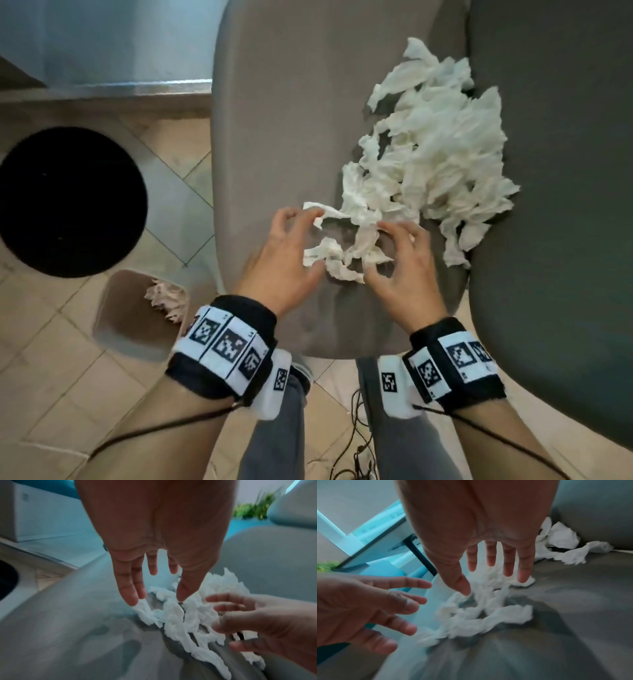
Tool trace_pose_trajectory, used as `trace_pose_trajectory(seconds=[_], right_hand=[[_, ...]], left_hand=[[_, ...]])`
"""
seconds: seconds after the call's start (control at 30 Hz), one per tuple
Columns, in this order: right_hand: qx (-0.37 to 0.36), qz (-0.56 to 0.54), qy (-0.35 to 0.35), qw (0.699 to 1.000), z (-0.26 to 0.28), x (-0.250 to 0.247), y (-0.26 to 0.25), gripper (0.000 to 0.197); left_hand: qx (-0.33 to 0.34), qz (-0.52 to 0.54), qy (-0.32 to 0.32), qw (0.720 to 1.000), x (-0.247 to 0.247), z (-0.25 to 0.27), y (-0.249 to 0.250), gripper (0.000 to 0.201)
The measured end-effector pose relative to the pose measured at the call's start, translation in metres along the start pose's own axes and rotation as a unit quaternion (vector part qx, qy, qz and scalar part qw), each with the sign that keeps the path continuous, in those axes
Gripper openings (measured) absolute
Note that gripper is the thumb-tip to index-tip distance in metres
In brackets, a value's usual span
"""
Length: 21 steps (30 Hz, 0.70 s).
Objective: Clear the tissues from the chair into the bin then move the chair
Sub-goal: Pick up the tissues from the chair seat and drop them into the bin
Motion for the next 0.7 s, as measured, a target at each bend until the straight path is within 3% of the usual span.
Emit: trace_pose_trajectory(seconds=[0.13, 0.23, 0.33, 0.43, 0.6, 0.67, 0.7], right_hand=[[0.029, 0.06, -0.016, 0.998, -0.034, -0.01, 0.023, 0.095], [0.045, 0.063, -0.039, 0.996, -0.054, -0.014, 0.033, 0.098], [0.044, 0.06, -0.069, 0.995, -0.063, -0.012, 0.038, 0.09], [0.015, 0.073, -0.067, 0.995, -0.064, -0.009, 0.04, 0.069], [0.018, 0.016, -0.016, 1.0, -0.058, -0.012, 0.054, 0.021], [0.031, -0.036, -0.015, 0.999, -0.054, -0.018, 0.055, 0.014], [0.04, -0.047, -0.036, 0.997, -0.051, -0.017, 0.054, 0.02]], left_hand=[[-0.02, -0.082, -0.05, 0.995, 0.034, -0.044, 0.022, 0.095], [0.0, -0.138, -0.055, 0.989, 0.05, -0.066, 0.033, 0.1], [0.011, -0.174, -0.035, 0.984, 0.054, -0.079, 0.038, 0.074], [0.014, -0.166, -0.018, 0.986, 0.054, -0.082, 0.038, 0.039], [0.014, -0.084, 0.073, 0.994, 0.034, -0.071, 0.039, 0.017], [0.02, -0.05, 0.115, 0.992, 0.021, -0.063, 0.043, 0.005], [0.019, -0.037, 0.136, 0.99, 0.015, -0.058, 0.043, 0.005]])
Point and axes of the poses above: each hand's wrist, its own z-axis away from the middle knuckle, its own x-axis out of the palm, y = z × x, the point moved 7 cm from there along -z, towards the middle knuckle, and after that the axes turned 5 degrees about x, right-handed, at the moved point
